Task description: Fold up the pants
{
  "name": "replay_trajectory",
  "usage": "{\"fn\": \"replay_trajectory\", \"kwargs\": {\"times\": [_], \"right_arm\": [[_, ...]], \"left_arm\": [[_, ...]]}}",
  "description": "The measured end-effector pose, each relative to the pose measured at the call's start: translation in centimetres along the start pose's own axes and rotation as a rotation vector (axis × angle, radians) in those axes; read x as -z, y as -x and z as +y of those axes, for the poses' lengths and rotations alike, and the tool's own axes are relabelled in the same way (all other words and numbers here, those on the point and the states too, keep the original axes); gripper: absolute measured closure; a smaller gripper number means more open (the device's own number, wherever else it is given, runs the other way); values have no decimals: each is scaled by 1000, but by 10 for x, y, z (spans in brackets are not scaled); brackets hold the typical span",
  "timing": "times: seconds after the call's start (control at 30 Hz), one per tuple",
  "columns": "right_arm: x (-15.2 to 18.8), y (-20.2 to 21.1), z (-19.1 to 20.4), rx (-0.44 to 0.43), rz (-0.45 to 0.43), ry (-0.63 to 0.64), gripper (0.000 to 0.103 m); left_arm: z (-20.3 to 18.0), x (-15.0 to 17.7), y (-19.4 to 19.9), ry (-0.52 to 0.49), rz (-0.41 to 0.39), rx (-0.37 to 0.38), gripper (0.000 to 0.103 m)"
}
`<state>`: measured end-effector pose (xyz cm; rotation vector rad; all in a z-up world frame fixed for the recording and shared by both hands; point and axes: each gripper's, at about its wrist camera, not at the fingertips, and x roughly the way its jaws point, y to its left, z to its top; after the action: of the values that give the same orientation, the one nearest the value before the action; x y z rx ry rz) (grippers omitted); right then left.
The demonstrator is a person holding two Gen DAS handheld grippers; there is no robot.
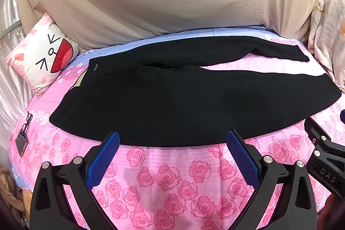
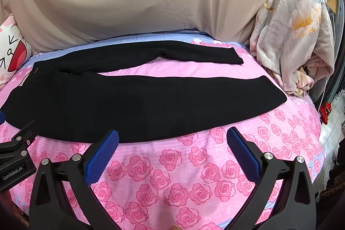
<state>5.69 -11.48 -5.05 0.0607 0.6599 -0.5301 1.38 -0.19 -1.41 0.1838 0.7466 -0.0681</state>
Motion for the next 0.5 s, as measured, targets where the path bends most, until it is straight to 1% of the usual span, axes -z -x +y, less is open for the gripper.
{"fn": "replay_trajectory", "kwargs": {"times": [0.5], "right_arm": [[1,-5,0,-3,14,0,5]], "left_arm": [[-1,-3,-5,-3,14,-1,5]]}}
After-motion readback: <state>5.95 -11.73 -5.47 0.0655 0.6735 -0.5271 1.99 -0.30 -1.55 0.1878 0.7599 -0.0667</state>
